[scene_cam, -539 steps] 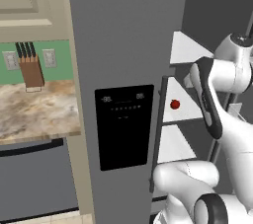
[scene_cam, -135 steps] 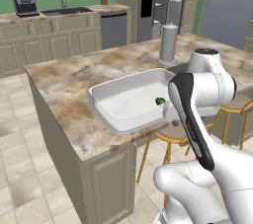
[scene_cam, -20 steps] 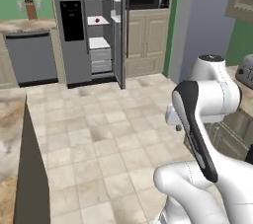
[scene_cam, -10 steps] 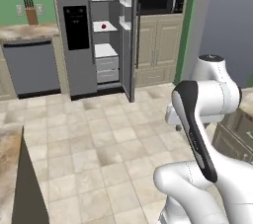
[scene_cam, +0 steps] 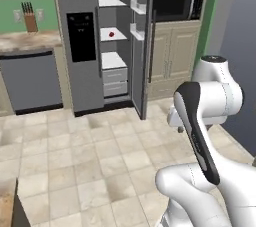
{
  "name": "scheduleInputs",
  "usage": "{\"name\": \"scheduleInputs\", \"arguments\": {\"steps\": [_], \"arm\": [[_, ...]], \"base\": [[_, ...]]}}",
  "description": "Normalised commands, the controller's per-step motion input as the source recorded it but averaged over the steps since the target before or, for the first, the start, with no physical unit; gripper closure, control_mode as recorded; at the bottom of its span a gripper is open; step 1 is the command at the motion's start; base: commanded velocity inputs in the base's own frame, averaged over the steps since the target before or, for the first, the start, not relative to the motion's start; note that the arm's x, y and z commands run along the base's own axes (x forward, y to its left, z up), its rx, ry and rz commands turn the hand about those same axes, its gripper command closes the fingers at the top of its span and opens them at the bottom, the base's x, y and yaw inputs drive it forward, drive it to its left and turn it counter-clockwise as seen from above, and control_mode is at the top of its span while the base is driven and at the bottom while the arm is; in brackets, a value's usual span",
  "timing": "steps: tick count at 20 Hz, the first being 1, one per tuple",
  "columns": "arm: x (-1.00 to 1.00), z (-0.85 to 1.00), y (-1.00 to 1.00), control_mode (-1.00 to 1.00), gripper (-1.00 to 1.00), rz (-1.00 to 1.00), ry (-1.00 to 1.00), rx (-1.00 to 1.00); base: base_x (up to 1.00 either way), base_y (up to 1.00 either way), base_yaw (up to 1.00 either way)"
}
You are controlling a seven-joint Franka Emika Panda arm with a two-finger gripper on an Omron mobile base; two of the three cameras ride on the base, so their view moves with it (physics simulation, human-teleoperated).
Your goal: Place the cold items (avocado and bell pepper) from the fridge in one tupperware on the dining counter. Place the warm items (kebab skewer and hot dog) in the stove area in another tupperware.
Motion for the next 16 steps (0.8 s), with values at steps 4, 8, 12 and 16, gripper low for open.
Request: {"name": "scheduleInputs", "arguments": {"steps": [4,8,12,16], "arm": [[0.0,0.0,0.0,1.0,-1.0,0.0,0.0,0.0],[0.0,0.0,0.0,1.0,-1.0,0.0,0.0,0.0],[0.0,0.0,0.0,1.0,-1.0,0.0,0.0,0.0],[0.0,0.0,0.0,1.0,-1.0,0.0,0.0,0.0]], "base": [[1.0,0.09,-0.03],[1.0,0.07,-0.34],[1.0,0.34,-0.25],[1.0,0.6,-0.06]]}}
